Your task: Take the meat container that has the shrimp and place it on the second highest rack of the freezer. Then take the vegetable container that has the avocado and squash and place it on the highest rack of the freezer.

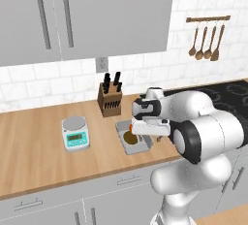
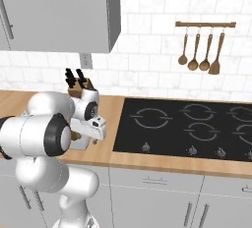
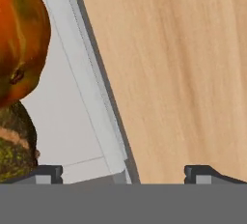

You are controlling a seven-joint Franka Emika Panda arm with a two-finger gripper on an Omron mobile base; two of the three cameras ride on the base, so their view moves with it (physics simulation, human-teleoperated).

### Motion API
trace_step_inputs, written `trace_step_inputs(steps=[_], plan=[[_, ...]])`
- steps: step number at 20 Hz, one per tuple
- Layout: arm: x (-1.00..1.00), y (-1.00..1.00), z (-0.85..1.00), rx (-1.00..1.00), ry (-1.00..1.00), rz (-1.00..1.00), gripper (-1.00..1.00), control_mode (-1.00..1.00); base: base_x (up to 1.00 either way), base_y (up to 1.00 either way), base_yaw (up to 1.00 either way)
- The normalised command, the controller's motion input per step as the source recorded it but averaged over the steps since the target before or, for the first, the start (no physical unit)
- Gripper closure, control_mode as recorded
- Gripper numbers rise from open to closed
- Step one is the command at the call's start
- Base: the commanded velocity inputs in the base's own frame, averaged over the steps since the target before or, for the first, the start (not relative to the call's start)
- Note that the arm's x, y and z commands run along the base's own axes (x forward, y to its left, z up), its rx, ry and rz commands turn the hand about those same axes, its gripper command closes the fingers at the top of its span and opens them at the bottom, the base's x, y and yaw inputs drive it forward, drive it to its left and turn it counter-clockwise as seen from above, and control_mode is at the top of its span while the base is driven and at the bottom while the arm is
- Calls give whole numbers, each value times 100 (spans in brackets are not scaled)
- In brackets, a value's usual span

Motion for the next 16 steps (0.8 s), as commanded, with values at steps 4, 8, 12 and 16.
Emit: trace_step_inputs(steps=[4,8,12,16], plan=[[10,0,-37,0,0,-8,-100,-100,0,0,0],[11,0,-30,0,0,-7,-100,-100,0,0,0],[0,-2,-3,0,0,-3,-100,-100,0,0,0],[-22,-7,0,4,-17,0,-100,-100,0,0,0]])
